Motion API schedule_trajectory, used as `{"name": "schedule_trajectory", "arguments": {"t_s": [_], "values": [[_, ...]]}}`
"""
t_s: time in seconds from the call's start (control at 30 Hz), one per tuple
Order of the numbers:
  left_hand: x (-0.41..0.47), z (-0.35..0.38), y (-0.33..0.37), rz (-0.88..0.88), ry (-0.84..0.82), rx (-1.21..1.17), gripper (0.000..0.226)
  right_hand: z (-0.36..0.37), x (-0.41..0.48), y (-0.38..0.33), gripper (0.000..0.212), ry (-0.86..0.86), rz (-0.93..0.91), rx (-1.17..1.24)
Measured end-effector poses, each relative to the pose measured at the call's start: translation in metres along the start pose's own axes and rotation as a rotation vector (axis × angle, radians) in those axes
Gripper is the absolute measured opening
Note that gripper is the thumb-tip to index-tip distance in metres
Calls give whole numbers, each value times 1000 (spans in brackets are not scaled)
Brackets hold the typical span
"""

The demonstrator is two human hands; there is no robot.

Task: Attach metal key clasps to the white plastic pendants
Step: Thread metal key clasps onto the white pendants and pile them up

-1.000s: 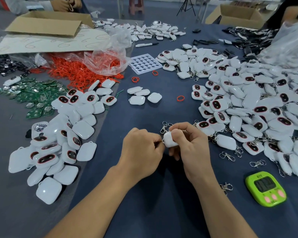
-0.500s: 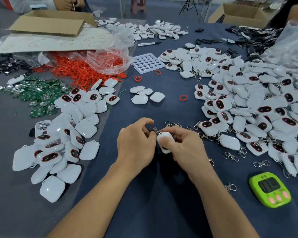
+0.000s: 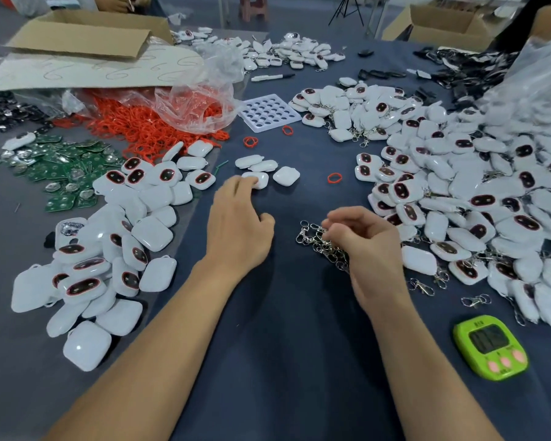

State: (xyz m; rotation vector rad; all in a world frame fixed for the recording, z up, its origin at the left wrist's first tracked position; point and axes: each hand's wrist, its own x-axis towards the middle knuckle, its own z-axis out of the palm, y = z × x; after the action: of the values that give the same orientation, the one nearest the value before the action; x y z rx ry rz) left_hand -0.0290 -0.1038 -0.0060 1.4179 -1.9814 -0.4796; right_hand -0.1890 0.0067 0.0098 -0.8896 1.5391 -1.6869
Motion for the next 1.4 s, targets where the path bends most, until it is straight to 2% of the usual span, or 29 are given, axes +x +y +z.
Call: {"name": "schedule_trajectory", "arguments": {"t_s": [0.1,0.17,0.27,0.33,0.47,0.53,0.6,0.7,0.8,0.87,0.93,1.03,1.1,1.17,1.2,1.3,1.4], "values": [[16,3,1,17,-70,30,64,10,-6,11,24,-83,-194,-463],[22,5,2,31,-102,80,63,16,-9,12,24,-128,-248,-645],[21,7,2,32,-60,114,55,17,-11,12,23,-125,-229,-683],[18,7,1,44,-22,140,41,18,-12,10,25,-78,-246,-681],[16,4,-1,50,-11,132,23,20,-13,15,41,28,-286,-878],[15,1,-2,31,3,38,22,23,-11,16,37,0,-275,-993],[13,-3,-3,-11,9,-90,31,25,-11,17,37,-119,-310,-1065],[11,-12,-2,-118,3,-319,36,27,-12,16,47,-273,-342,-987],[4,-17,4,-192,-72,-573,24,23,-13,14,54,-153,-316,-827],[-4,-16,9,-170,-133,-668,23,22,-15,13,63,-103,-266,-784],[-15,-15,18,-95,-195,-736,22,23,-17,12,69,-126,-251,-770],[-31,-12,30,8,-265,-803,19,23,-17,13,59,-105,-264,-746],[-35,-11,32,53,-170,-712,13,20,-17,14,40,-60,-290,-722],[-34,-11,28,20,-32,-568,19,16,-16,14,21,-1,-294,-663],[-31,-11,25,-12,-14,-505,22,15,-15,14,18,38,-276,-624],[-28,-9,21,39,-165,-223,26,11,-11,14,16,129,-183,-533],[-29,-3,20,124,-220,-67,13,11,-10,14,18,165,-165,-528]]}}
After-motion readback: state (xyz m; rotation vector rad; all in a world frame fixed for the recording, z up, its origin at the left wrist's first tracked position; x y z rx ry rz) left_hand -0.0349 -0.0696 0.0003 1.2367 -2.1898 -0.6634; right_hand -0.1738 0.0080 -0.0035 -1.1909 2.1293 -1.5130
